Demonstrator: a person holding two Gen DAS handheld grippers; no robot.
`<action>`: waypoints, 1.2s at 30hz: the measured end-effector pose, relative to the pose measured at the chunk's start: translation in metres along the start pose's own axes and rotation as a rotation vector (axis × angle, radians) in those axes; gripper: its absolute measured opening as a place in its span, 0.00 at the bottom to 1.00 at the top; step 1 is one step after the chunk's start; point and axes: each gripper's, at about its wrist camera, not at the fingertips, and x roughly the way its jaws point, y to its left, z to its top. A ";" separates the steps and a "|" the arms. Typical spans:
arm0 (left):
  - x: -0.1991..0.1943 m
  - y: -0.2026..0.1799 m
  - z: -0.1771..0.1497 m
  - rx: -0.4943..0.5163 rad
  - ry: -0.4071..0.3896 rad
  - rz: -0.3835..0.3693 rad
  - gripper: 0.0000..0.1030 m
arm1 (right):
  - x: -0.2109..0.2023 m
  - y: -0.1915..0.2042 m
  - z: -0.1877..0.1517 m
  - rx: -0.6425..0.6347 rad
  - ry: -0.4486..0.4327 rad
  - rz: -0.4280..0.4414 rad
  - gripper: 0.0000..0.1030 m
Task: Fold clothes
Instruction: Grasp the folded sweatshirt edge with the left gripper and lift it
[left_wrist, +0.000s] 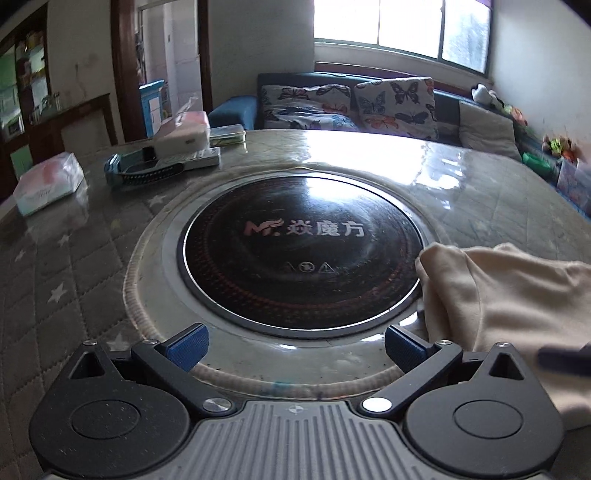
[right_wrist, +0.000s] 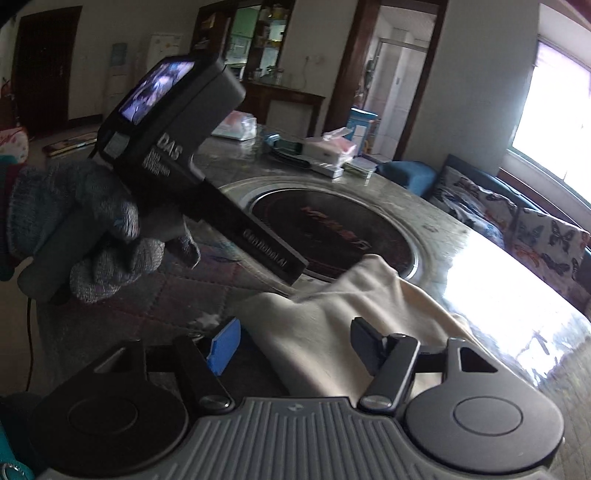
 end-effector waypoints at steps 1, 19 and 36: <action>-0.003 0.003 0.002 -0.017 -0.001 -0.016 1.00 | 0.003 0.004 0.001 -0.011 0.008 0.008 0.56; 0.004 0.005 0.011 -0.398 0.189 -0.443 0.99 | -0.011 -0.019 0.006 0.198 -0.036 0.020 0.06; 0.031 -0.005 0.009 -0.596 0.306 -0.624 0.71 | -0.037 -0.036 -0.003 0.279 -0.121 0.091 0.06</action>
